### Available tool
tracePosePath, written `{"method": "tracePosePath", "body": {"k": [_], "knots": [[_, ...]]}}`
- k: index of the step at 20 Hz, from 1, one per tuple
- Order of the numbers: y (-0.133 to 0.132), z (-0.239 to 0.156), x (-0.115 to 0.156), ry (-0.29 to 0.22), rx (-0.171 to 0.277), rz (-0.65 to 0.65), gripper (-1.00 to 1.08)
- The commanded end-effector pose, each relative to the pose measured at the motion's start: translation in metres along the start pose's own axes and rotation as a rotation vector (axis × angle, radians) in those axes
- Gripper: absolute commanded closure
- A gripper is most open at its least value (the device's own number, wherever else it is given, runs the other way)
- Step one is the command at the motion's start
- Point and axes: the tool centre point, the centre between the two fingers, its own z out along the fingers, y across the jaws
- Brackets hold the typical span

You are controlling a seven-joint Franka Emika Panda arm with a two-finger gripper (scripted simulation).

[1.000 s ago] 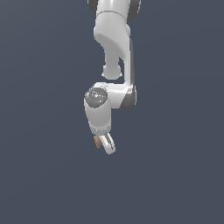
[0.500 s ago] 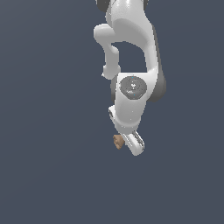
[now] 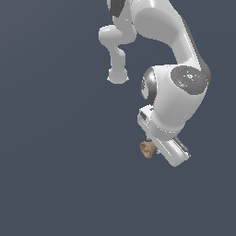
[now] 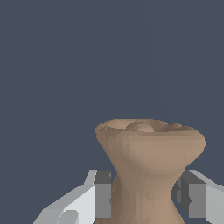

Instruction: Pick up the object and move it to a goal position.

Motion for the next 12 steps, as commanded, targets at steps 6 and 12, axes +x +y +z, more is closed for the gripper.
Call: {"method": "tracePosePath", "body": {"k": [6,12], "knots": [[-0.019,-0.015,-0.018,0.000,-0.001,0.002,1.08],[-0.023,-0.018,-0.022,-0.001,-0.001,0.001,1.08]]}}
